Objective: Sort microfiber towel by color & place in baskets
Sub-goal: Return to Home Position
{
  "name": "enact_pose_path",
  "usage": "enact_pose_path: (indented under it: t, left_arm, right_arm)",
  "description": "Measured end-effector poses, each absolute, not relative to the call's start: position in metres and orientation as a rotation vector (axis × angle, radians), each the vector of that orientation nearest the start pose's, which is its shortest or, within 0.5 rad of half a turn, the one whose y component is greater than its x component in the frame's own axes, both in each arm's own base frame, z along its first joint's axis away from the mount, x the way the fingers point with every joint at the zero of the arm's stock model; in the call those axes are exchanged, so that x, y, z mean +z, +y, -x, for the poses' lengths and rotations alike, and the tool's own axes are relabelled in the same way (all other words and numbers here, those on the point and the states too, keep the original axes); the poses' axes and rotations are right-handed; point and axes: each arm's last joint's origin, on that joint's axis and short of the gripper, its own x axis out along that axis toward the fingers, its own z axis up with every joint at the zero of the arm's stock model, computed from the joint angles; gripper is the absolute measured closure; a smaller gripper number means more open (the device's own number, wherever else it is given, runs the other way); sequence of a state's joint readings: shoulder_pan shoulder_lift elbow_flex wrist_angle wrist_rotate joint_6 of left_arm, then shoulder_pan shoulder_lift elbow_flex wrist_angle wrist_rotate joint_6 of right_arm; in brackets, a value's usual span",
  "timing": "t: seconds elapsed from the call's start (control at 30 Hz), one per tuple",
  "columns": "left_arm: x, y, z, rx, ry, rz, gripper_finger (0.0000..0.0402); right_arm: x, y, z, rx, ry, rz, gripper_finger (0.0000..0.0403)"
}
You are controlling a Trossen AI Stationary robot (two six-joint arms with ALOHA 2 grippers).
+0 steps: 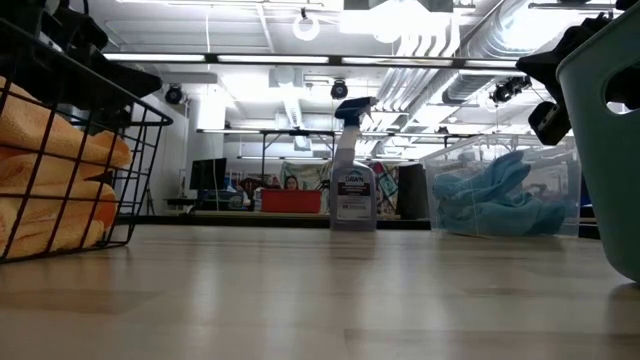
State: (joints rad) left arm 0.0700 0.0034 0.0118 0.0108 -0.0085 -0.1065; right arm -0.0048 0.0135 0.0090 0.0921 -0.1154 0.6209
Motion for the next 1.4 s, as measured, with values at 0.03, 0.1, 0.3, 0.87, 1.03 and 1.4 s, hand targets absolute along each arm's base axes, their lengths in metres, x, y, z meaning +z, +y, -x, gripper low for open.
enact_pose_path:
  t: [0.03, 0.1, 0.3, 0.87, 1.03, 1.4]
  left_arm:
    - [0.1683, 0.0070, -0.0969, 0.077, -0.025, 0.127, 0.0401]
    - [0.1692, 0.0071, -0.0969, 0.077, -0.035, 0.157, 0.0401]
    - [0.1673, 0.0072, -0.0980, 0.080, -0.014, 0.189, 0.0401]
    - [0.1673, 0.0072, -0.0981, 0.081, -0.013, 0.189, 0.0401]
    - [0.1673, 0.0072, -0.0981, 0.080, -0.014, 0.189, 0.0401]
    - [0.1673, 0.0072, -0.0981, 0.081, -0.014, 0.189, 0.0401]
  right_arm:
    - [0.1744, 0.0029, -0.0974, 0.134, -0.050, -0.614, 0.0402]
    - [0.1744, 0.0029, -0.0975, 0.134, -0.050, -0.615, 0.0402]
    - [0.1741, 0.0029, -0.0975, 0.133, -0.047, -0.614, 0.0402]
    - [0.1736, 0.0029, -0.0976, 0.132, -0.043, -0.615, 0.0402]
    - [0.1736, 0.0029, -0.0976, 0.132, -0.043, -0.615, 0.0402]
    - [0.1736, 0.0029, -0.0976, 0.132, -0.043, -0.615, 0.0402]
